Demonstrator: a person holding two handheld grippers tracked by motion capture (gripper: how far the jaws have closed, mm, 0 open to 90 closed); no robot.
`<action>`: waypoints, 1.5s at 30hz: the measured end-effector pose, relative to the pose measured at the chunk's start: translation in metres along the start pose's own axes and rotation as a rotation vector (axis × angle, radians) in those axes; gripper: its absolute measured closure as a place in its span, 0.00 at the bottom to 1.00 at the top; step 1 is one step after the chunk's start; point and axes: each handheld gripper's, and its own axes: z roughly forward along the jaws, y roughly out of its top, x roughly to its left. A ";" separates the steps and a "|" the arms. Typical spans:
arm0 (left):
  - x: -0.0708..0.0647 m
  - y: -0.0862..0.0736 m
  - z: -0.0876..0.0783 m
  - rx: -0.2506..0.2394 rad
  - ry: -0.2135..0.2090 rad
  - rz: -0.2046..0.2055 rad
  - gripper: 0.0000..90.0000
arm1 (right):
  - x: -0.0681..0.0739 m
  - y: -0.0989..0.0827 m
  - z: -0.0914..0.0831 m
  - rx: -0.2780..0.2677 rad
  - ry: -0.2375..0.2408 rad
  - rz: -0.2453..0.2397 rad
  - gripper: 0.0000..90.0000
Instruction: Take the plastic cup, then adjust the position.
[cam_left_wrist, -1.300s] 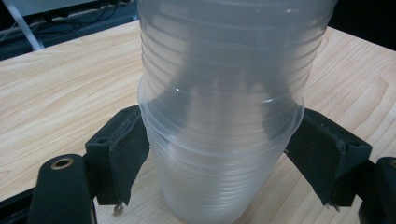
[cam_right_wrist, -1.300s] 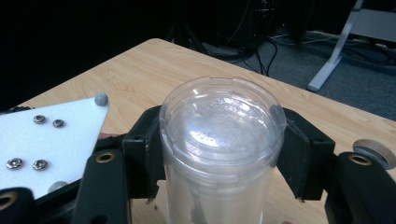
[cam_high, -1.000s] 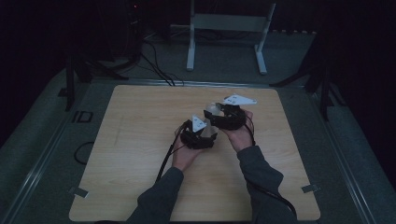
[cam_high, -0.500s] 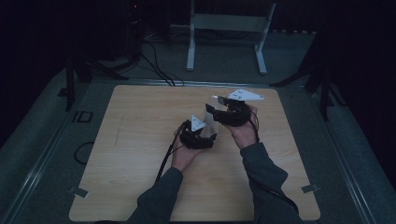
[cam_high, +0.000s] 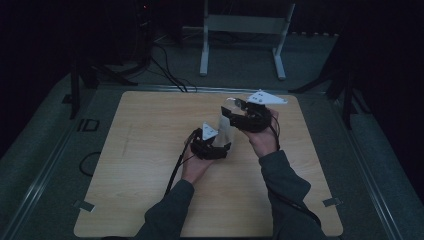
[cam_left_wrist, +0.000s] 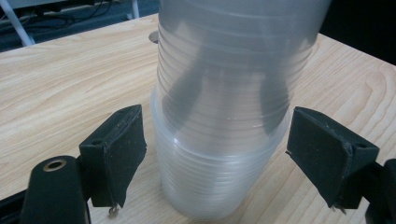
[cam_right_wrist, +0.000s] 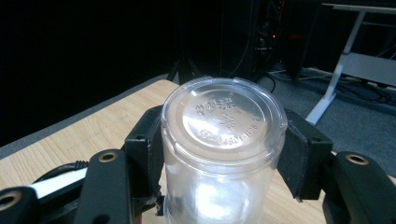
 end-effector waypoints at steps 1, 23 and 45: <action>0.000 0.000 -0.001 -0.001 -0.003 0.002 0.21 | 0.000 0.001 -0.001 -0.004 0.001 -0.004 0.45; -0.002 0.000 -0.012 -0.011 0.021 -0.003 0.23 | -0.001 0.014 -0.017 -0.031 -0.002 -0.014 0.45; 0.000 -0.005 -0.025 -0.023 0.028 -0.005 0.24 | -0.006 0.018 -0.040 -0.063 -0.028 -0.024 0.45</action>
